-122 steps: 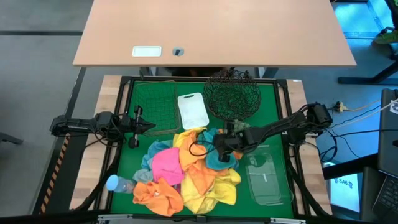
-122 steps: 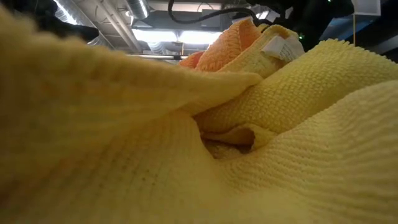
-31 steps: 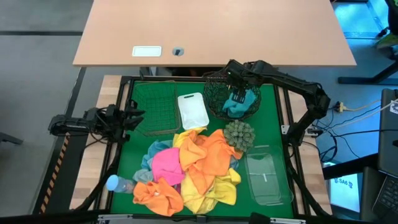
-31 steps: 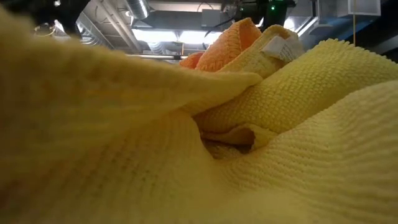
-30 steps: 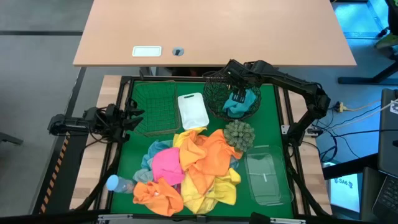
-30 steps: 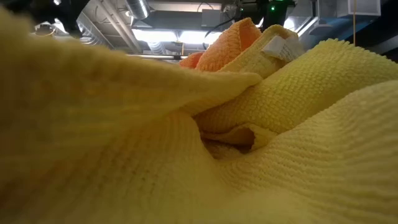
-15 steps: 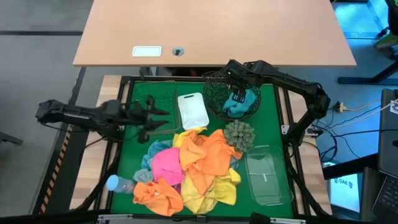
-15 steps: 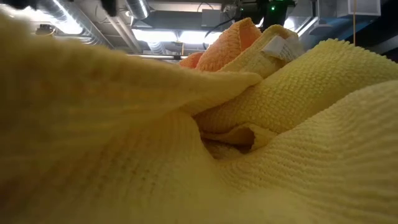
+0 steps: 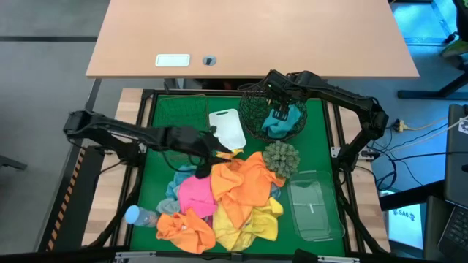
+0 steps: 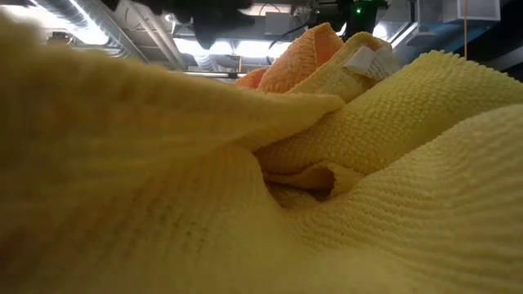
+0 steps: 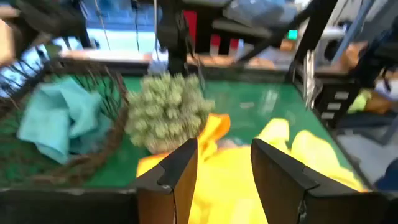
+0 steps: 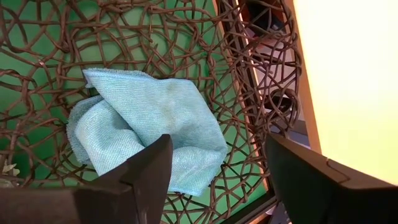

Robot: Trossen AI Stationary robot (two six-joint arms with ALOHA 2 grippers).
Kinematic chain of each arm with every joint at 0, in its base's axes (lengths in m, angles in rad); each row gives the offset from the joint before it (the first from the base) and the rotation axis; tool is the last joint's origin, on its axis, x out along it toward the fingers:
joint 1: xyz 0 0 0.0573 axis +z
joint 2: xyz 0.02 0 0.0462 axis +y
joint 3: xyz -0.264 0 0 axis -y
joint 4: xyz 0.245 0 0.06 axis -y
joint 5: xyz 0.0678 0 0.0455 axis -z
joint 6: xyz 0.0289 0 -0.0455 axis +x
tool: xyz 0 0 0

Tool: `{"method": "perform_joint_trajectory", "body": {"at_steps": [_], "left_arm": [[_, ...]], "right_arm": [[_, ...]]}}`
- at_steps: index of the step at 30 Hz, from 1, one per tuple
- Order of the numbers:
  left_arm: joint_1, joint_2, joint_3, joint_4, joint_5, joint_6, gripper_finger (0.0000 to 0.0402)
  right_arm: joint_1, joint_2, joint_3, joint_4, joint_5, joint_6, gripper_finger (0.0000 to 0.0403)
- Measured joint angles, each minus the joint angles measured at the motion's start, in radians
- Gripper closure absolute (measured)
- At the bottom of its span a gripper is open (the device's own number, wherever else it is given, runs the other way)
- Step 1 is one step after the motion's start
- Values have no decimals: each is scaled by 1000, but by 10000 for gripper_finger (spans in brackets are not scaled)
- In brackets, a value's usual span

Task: Sort microfiber towel by color & place in baskets
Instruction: Put the orange microfiber towel into the gold wire basket

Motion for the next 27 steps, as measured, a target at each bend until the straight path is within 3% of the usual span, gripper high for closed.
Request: {"method": "perform_joint_trajectory", "body": {"at_steps": [15,27], "left_arm": [[-64,284,10,0,1,-73,258],[-80,355,10,16,0,-102,260]], "right_arm": [[0,0,0,-1,0,0,150],[0,-1,0,-1,-1,0,150]]}}
